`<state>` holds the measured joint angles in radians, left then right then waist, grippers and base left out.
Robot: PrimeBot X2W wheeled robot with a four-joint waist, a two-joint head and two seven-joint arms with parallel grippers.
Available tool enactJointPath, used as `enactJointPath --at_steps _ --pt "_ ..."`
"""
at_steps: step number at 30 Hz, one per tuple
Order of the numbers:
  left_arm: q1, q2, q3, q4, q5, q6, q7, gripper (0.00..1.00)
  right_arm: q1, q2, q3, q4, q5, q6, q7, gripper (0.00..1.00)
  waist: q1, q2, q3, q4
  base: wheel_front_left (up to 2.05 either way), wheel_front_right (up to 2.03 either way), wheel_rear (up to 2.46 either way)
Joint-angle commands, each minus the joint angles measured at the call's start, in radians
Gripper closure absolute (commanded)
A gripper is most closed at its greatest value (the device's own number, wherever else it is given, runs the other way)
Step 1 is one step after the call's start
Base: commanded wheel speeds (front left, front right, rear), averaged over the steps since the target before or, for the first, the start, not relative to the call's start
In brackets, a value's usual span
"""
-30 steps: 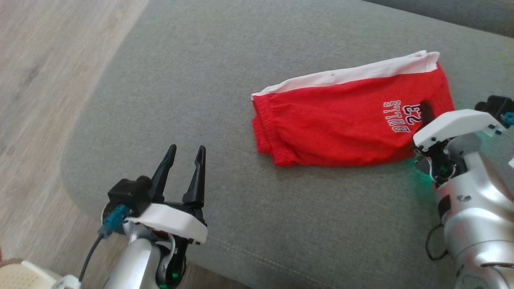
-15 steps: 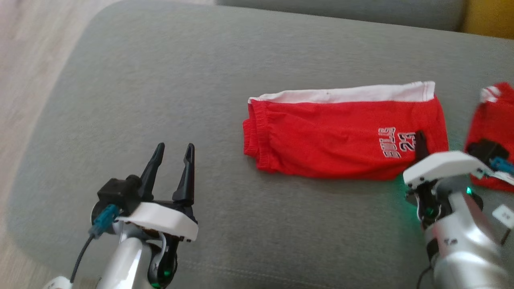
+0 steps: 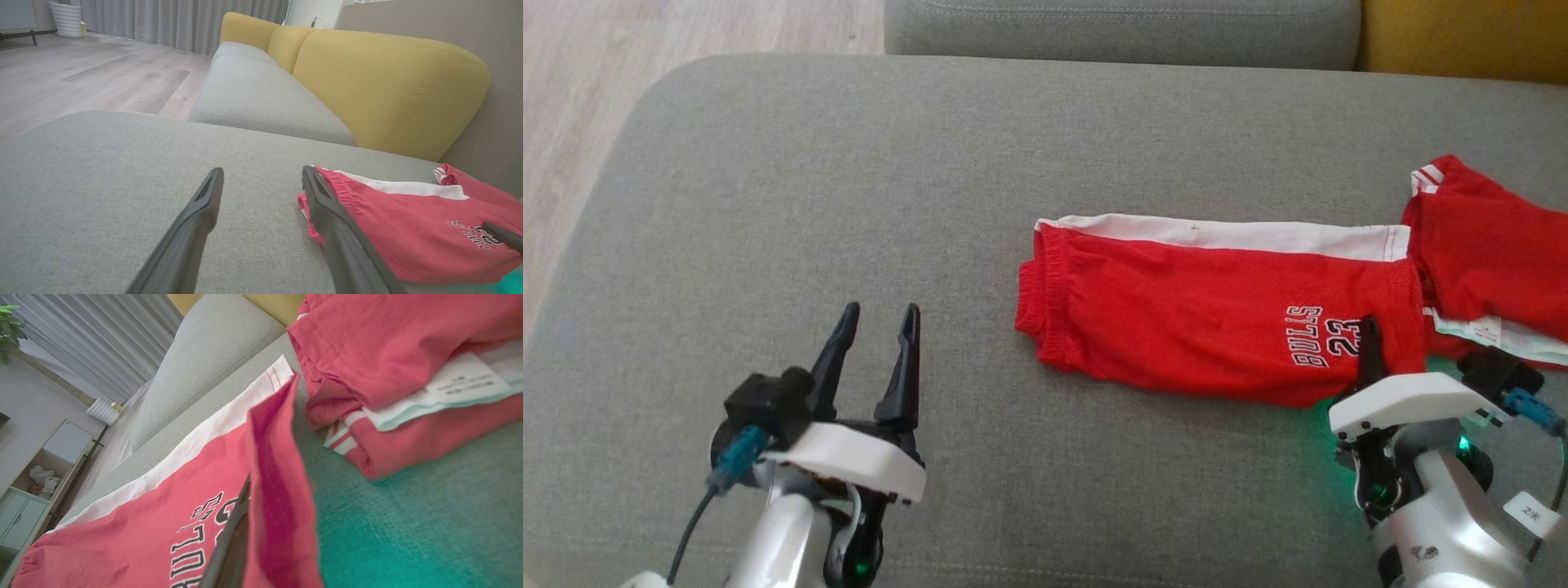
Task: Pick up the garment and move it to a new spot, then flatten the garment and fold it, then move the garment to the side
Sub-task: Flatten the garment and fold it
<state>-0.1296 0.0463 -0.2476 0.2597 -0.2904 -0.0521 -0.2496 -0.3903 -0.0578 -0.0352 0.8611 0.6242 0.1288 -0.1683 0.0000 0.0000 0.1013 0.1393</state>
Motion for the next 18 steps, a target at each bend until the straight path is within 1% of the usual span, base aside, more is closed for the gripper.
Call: enactJointPath --at_steps 1,7,10,14,18 --pt "-0.018 0.004 0.029 -0.029 0.011 -0.003 -0.012 0.0 -0.035 0.007 0.023 -0.018 -0.006 0.002 -0.018 1.0 0.0 0.0 -0.005 0.006 0.0 0.0 0.0" --pt "-0.013 0.004 0.025 -0.026 0.01 0.0 -0.012 0.0 -0.082 0.007 0.037 0.001 -0.022 0.002 -0.044 1.0 0.0 0.0 -0.015 0.035 0.0 0.0 0.0" --pt "-0.01 0.004 0.026 -0.025 0.008 0.002 -0.012 0.0 -0.103 0.007 0.065 -0.005 -0.026 0.002 -0.053 1.0 0.0 0.0 -0.019 0.054 0.0 0.0 0.0" --pt "-0.003 0.004 0.031 -0.022 0.006 0.004 -0.012 0.0 -0.117 0.008 0.132 -0.037 -0.011 0.002 -0.066 1.0 0.0 0.0 -0.028 0.078 0.0 0.0 0.0" --pt "0.004 0.004 0.032 -0.018 0.001 0.004 -0.012 0.0 -0.119 0.008 0.234 -0.085 0.026 0.002 -0.069 1.0 0.0 0.0 -0.039 0.1 0.0 0.0 0.0"
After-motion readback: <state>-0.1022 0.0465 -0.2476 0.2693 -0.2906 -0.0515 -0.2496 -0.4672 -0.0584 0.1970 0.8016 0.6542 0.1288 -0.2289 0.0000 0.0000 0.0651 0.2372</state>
